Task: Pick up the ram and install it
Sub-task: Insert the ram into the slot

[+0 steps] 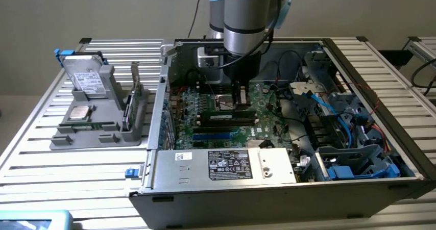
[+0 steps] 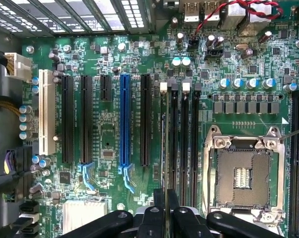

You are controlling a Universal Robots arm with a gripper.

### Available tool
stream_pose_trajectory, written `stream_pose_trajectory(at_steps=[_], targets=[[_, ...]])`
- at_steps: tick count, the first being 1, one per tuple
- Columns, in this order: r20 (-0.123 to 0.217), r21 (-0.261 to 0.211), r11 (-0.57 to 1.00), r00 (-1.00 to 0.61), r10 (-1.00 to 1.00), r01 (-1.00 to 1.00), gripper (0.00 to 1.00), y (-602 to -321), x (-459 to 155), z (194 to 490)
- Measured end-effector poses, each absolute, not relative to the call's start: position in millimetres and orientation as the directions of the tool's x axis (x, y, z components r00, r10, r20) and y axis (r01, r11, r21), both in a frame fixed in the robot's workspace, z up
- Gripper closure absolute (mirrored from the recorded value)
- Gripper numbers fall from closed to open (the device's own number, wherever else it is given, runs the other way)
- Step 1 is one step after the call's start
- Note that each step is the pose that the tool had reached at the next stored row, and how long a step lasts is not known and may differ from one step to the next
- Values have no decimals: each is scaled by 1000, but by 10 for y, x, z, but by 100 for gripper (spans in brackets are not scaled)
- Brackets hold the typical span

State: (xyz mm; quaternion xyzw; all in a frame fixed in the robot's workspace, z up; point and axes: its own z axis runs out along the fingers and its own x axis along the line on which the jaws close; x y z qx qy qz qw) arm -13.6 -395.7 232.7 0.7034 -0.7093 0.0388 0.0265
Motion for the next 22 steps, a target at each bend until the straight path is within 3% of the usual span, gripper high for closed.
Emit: stream_pose_trajectory(at_steps=[22], targets=[[93, -29, 16, -18, -996, -999, 86, -3958, -144, 2306]])
